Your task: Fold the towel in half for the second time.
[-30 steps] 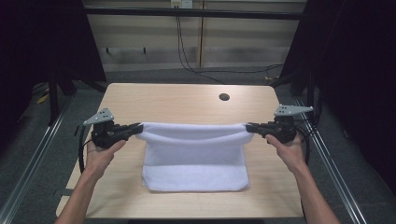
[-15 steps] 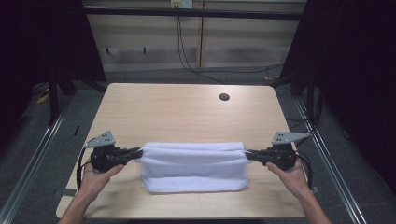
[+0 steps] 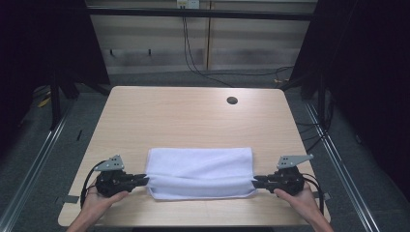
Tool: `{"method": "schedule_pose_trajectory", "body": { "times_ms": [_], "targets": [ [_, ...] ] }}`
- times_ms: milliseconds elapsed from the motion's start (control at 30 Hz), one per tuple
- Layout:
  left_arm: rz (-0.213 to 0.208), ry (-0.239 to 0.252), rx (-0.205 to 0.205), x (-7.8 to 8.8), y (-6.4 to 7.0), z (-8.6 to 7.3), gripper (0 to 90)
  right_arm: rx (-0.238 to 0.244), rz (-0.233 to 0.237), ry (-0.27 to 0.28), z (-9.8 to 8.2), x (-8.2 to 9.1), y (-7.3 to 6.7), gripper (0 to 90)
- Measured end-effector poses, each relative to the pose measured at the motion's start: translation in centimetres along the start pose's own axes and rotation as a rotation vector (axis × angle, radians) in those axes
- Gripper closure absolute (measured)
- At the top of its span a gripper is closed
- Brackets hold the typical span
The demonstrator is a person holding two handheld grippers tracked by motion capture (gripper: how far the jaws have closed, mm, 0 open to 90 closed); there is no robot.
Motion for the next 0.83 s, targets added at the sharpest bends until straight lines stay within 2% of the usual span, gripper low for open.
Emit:
{"method": "schedule_pose_trajectory", "body": {
  "times_ms": [67, 100, 167, 233, 300, 333, 367, 433, 467, 500, 533, 567, 600, 633, 667, 700, 733, 767, 800, 833],
  "targets": [
    [-0.002, -0.007, -0.003, 0.1, 0.1, -0.2, 79.1, 0.001, -0.005, -0.014, -0.3, -0.1, -0.2, 70.5],
    [-0.013, -0.036, -0.020, 0.1, 0.6, -0.9, 78.2, -0.009, 0.007, -0.034, -1.0, -0.2, -0.5, 69.1],
    [-0.023, -0.041, -0.021, 0.1, 0.8, -1.2, 77.5, -0.011, 0.000, -0.037, -1.3, -0.2, -0.5, 69.7],
    [-0.025, -0.056, -0.050, 0.0, 1.2, -1.5, 77.3, -0.017, 0.010, -0.058, -1.8, -0.5, -0.6, 70.8],
    [-0.035, -0.069, -0.058, 0.1, 1.6, -1.9, 74.9, -0.018, -0.009, -0.106, -2.3, -1.1, -0.8, 70.5],
    [-0.039, -0.079, -0.053, 0.1, 1.7, -2.1, 73.8, -0.015, -0.012, -0.110, -2.4, -1.2, -0.8, 69.9],
    [-0.041, -0.074, -0.045, 0.1, 1.7, -2.1, 71.3, -0.019, -0.007, -0.101, -2.4, -1.2, -0.7, 68.9],
    [-0.011, -0.045, -0.019, 0.5, 1.4, -1.7, 64.5, -0.022, -0.003, -0.060, -2.1, -0.8, -0.8, 65.6],
    [-0.011, -0.045, -0.019, 0.5, 1.4, -1.7, 59.7, -0.022, -0.003, -0.060, -2.1, -0.8, -0.8, 65.6],
    [0.000, -0.014, 0.000, 0.8, 1.2, -1.4, 55.4, -0.028, -0.007, 0.022, -1.5, -0.1, -0.8, 58.9],
    [0.015, 0.024, 0.028, 1.1, 0.8, -1.0, 55.4, -0.028, -0.007, 0.022, -1.5, -0.1, -0.8, 58.9],
    [0.049, 0.110, 0.089, 1.7, -0.3, -0.2, 49.2, -0.008, -0.045, 0.085, -1.1, 0.6, -0.7, 50.7],
    [0.049, 0.110, 0.089, 1.7, -0.3, -0.2, 48.2, -0.008, -0.045, 0.085, -1.1, 0.6, -0.7, 50.7],
    [0.084, 0.130, 0.115, 1.7, -1.1, -0.1, 45.7, -0.029, -0.099, 0.141, -0.9, 1.3, -0.1, 42.7],
    [0.122, 0.120, 0.135, 1.6, -2.0, -0.1, 45.7, -0.029, -0.099, 0.141, -0.9, 1.3, -0.1, 42.7],
    [0.199, 0.109, 0.200, 1.2, -3.4, -0.4, 41.2, -0.032, -0.178, 0.172, -0.9, 2.0, 0.9, 38.7],
    [0.221, 0.092, 0.207, 1.0, -3.8, -0.6, 38.9, -0.048, -0.208, 0.204, -1.0, 2.5, 1.3, 34.8],
    [0.221, 0.092, 0.207, 1.0, -3.8, -0.6, 37.1, -0.048, -0.208, 0.204, -1.0, 2.5, 1.3, 34.8],
    [0.237, 0.083, 0.203, 0.9, -4.1, -0.7, 35.4, -0.073, -0.243, 0.220, -1.2, 3.2, 2.0, 32.1],
    [0.250, 0.074, 0.210, 0.8, -4.2, -0.8, 35.4, -0.073, -0.243, 0.220, -1.2, 3.2, 2.0, 32.1]
  ]
}}
Point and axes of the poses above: each handheld gripper's, and its own axes: x roughly backward along the jaws, z roughly out of its top, y roughly to its right, the point moved 4 cm from there along -x, roughly forward along the jaws, and after that the axes turned 14 degrees about z, right-handed, at the moved point
